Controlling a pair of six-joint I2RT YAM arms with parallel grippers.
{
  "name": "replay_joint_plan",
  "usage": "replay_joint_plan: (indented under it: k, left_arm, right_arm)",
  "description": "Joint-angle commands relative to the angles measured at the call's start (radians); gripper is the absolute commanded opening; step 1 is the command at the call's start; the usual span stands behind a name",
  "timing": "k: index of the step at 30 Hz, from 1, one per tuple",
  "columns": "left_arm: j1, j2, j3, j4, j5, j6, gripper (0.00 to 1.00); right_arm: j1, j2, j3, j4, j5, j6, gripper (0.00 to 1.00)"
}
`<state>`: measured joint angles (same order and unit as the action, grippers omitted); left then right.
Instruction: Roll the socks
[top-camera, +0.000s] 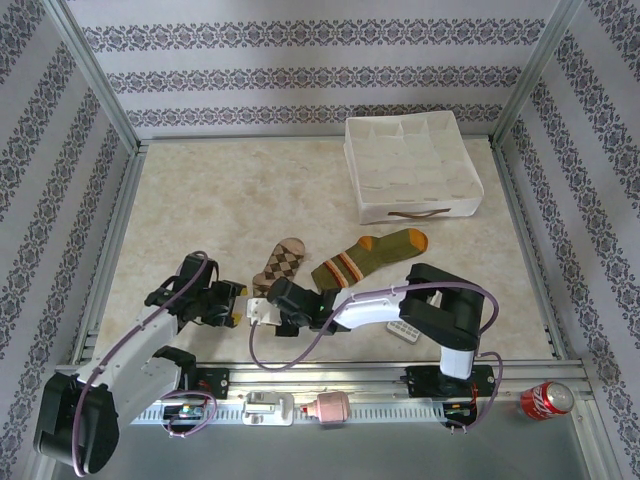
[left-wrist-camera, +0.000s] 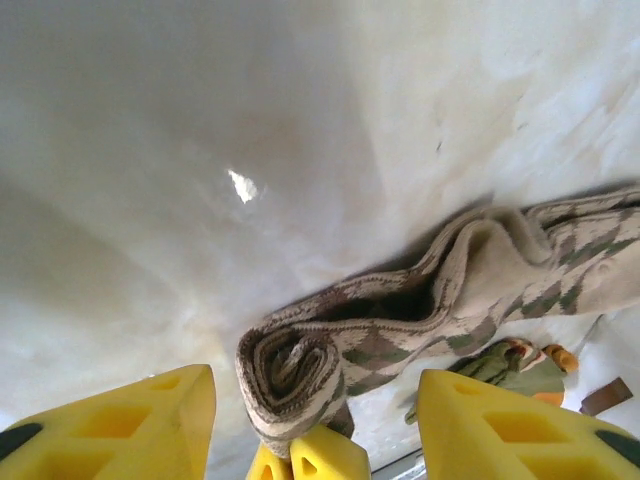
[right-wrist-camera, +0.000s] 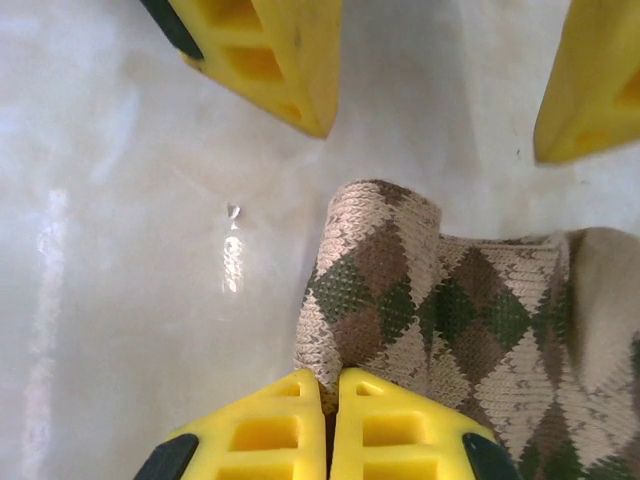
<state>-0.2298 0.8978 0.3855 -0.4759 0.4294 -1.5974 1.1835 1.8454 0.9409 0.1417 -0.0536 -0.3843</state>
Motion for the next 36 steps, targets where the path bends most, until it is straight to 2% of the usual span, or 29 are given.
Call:
replay_joint_plan:
  k: [1,3,11,15,22,26,36]
  left_arm:
    - [0.047,-0.019,0.021,-0.109,0.042,0.073,0.55]
    - [0.055,-0.032,0.026,-0.12,0.045,0.095,0.55]
    - [0.036,-0.031,0.029,-0.015,0.127,0.152,0.42]
    - [-0.016,-0.039,0.008,0.015,0.127,0.123,0.42]
    - [-0.143,-0.031,-0.064,0.205,0.045,-0.022,0.49]
    - [-0.171,0.005,-0.07,0.271,0.019,-0.055,0.5]
    - [-0.207,0.003,-0.082,0.275,-0.032,-0.099,0.48]
  right_arm:
    - [-0.036,0.026,-0.023,-0.177,-0.187,0.104,0.0]
    - [-0.059,0.032,-0.022,-0.186,-0.234,0.119,0.0]
    - [-0.162,0.072,-0.017,-0.201,-0.407,0.215,0.0]
    - [-0.204,0.098,-0.007,-0.211,-0.497,0.252,0.0]
    - [-0.276,0.165,0.045,-0.231,-0.636,0.355,0.0]
    - [-0.304,0.204,0.063,-0.247,-0.693,0.401,0.0]
    - [-0.368,0.264,0.101,-0.268,-0.768,0.483,0.0]
